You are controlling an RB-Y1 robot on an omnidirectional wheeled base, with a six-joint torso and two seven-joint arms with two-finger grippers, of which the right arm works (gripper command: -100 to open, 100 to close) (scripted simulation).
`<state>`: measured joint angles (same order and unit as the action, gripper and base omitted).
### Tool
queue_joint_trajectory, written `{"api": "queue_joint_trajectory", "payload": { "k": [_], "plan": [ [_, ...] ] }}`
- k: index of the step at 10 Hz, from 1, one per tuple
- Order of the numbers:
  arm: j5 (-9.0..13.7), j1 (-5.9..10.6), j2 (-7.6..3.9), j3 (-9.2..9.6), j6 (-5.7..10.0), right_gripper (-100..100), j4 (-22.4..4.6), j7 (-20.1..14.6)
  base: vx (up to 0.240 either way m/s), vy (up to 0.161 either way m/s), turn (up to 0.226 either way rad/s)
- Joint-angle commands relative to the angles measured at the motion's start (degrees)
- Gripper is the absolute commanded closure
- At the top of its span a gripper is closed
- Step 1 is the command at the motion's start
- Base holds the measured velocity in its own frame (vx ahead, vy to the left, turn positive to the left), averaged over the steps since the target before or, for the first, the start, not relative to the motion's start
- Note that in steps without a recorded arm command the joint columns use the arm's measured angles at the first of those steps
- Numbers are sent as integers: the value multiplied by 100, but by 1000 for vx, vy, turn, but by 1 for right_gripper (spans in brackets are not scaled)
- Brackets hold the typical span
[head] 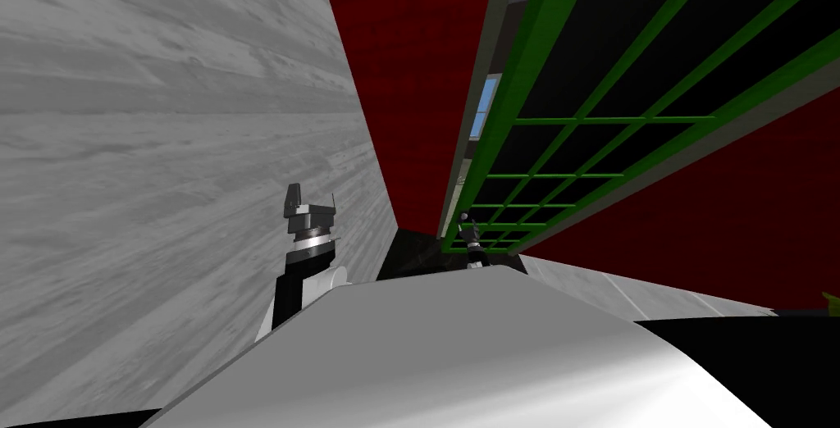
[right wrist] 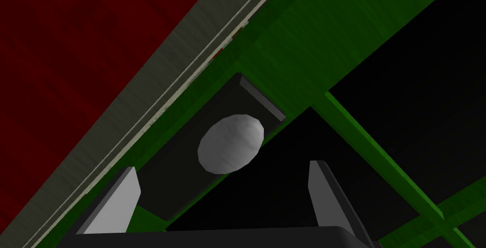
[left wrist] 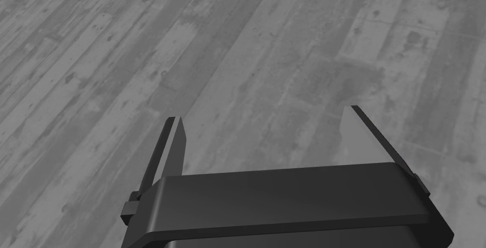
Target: Pull the door open
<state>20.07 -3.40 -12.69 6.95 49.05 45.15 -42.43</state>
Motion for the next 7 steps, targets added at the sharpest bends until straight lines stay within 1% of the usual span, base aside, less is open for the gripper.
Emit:
{"api": "queue_joint_trajectory", "payload": {
  "k": [1, 2, 3, 4, 5, 6, 7],
  "plan": [
    [61, -8, -8, 25, 3, -100, 13, -166, -39, -5, 36],
    [182, -22, -28, 74, 5, -100, 37, -398, -57, -8, 73],
    [303, -35, -47, 122, 8, -100, 60, -544, -82, -10, 113],
    [303, -35, -47, 122, 8, -100, 60, -640, -59, -5, 42],
    [425, -49, -66, 171, 11, -100, 84, -841, -50, -2, 62],
    [425, -49, -66, 171, 11, -100, 84, -877, -37, -2, 42],
    [544, -62, -85, 220, 13, -100, 107, -1110, -44, -2, 74]
  ]
}}
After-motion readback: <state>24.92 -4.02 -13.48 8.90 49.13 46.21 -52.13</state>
